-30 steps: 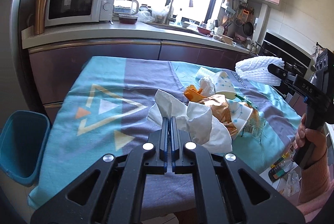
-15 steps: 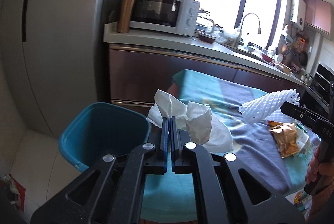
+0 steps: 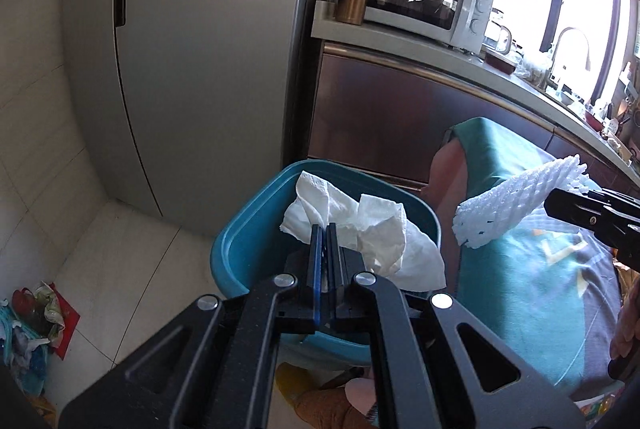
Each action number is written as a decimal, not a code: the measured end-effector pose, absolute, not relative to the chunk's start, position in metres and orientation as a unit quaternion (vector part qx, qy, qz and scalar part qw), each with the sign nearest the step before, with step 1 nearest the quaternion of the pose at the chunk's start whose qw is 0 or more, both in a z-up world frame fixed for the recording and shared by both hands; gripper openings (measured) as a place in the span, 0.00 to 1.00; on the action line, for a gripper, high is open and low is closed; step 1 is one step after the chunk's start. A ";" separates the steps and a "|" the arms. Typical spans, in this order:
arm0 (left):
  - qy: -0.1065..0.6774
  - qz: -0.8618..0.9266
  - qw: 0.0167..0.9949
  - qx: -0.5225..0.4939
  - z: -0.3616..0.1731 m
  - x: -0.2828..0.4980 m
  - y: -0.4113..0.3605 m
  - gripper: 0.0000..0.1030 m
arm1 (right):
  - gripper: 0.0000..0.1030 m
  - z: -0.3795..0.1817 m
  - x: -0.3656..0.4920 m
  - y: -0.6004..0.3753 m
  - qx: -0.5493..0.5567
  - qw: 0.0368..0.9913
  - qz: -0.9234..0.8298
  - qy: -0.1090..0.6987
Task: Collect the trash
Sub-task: 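Carry the tissue and foam net over the teal bin with both grippers, then open both grippers to drop the tissue and foam net into the bin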
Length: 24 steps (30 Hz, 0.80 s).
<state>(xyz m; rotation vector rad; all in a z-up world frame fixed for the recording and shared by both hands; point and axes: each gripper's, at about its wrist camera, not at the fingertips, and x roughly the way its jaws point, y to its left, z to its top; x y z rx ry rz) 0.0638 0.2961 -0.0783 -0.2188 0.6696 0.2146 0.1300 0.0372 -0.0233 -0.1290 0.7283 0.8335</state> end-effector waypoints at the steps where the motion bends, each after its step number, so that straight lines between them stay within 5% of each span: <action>1: 0.330 0.109 0.932 -0.104 -0.082 0.066 0.297 0.02 | 0.20 -0.026 0.132 0.043 -0.066 0.845 0.398 0.351; 11: 0.370 0.127 0.916 -0.094 -0.109 0.087 0.303 0.05 | 0.23 -0.060 0.155 0.096 -0.112 0.819 0.386 0.410; 24: 0.372 0.130 0.912 -0.112 -0.121 0.092 0.302 0.19 | 0.48 -0.074 0.160 0.099 -0.110 0.809 0.380 0.436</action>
